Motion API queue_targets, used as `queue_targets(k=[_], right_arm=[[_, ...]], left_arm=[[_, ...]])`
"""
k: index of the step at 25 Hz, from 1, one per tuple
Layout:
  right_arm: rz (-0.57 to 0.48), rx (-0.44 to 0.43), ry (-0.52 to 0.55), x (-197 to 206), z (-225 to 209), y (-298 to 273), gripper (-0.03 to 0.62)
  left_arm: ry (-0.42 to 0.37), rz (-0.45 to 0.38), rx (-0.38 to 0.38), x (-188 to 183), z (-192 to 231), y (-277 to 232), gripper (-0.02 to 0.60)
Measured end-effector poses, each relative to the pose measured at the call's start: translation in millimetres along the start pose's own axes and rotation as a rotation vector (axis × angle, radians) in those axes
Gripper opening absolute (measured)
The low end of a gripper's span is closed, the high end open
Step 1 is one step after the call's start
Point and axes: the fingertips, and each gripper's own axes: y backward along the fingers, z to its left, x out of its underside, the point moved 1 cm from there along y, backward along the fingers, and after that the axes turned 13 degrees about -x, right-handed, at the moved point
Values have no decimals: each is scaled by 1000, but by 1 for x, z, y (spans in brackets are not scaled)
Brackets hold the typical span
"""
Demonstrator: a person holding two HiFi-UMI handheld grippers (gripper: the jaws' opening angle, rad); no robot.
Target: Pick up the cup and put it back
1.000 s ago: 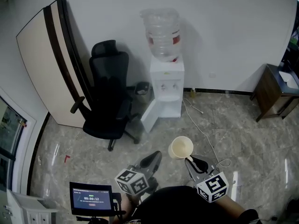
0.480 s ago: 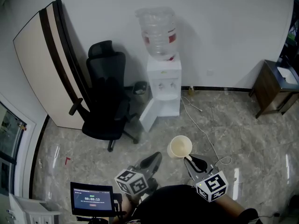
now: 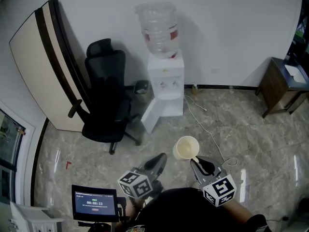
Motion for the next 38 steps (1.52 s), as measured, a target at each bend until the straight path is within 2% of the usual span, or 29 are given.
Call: queue_targets(k=[11, 15, 22, 30, 38], right_arm=[[3, -7, -4, -2, -9, -2, 51], [2, -9, -6, -2, -11, -4, 51], [3, -17, -11, -3, -15, -7, 51], [-7, -17, -26, -2, -22, -7, 51], [-20, -15, -53, 1, -36, 7, 51]], left_arm=[[-8, 8, 2, -2, -2, -7, 5], [-19, -13, 3, -7, -2, -7, 5], [6, -19, -24, -9, 7, -9, 6], [15, -2, -42, -6, 9, -14, 6], [6, 20, -50, 3, -5, -26, 5]])
